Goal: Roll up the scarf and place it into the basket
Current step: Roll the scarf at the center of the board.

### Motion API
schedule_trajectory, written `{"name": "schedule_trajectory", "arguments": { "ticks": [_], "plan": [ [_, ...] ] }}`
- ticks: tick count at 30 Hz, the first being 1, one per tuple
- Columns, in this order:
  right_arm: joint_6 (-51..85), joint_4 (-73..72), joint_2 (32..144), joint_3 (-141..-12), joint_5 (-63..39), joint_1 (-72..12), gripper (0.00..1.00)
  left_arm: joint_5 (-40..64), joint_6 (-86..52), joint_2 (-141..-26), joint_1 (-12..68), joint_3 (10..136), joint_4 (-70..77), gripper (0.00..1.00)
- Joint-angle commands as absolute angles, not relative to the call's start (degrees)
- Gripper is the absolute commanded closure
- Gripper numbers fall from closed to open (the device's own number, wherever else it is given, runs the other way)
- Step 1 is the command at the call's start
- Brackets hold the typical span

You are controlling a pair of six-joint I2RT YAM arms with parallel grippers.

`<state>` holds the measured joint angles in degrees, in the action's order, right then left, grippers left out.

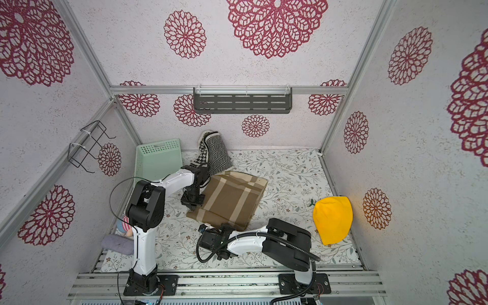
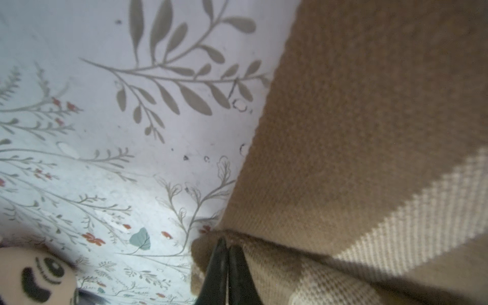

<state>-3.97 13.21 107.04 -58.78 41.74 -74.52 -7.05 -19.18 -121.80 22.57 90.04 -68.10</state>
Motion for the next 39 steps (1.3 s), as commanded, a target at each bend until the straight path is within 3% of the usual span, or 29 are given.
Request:
{"name": "schedule_trajectory", "arguments": {
  "ticks": [1, 3, 6, 8, 13, 19, 25, 31, 39],
  "plan": [
    [-3.7, 15.2, 107.8, -59.5, 37.1, -72.8, 0.76, -6.1, -17.8, -118.8, 22.2, 90.3, -65.0, 0.66],
    [-1.6, 16.9, 106.3, -60.5, 33.2, -71.5, 0.88, -7.5, -18.7, -115.7, 22.2, 90.2, -64.9, 0.46],
    [2.7, 19.5, 103.0, -61.3, 22.7, -67.2, 0.97, -9.5, -20.4, -108.1, 22.2, 87.9, -63.0, 0.29],
    [5.9, 21.6, 100.8, -61.9, 15.3, -64.0, 1.0, -10.2, -20.8, -103.3, 22.3, 84.7, -59.8, 0.24],
    [10.3, 26.6, 96.9, -62.9, -5.6, -55.3, 1.0, -6.1, -15.9, -92.3, 24.3, 73.3, -45.6, 0.21],
    [11.2, 31.4, 96.7, -63.2, -20.7, -47.3, 1.0, -6.5, 2.4, -85.8, 34.9, 60.5, -24.3, 0.15],
    [13.5, 29.5, 96.8, -60.2, -35.7, -39.1, 1.0, 2.0, 10.2, -88.2, 37.8, 59.5, -22.7, 0.12],
    [14.5, 27.5, 97.8, -58.1, -41.7, -34.1, 1.0, 5.4, 14.1, -88.4, 39.1, 56.9, -25.0, 0.13],
    [15.2, 25.0, 100.9, -57.7, -44.3, -30.9, 1.0, 2.4, 16.1, -92.6, 38.1, 57.5, -29.5, 0.18]
  ]
}}
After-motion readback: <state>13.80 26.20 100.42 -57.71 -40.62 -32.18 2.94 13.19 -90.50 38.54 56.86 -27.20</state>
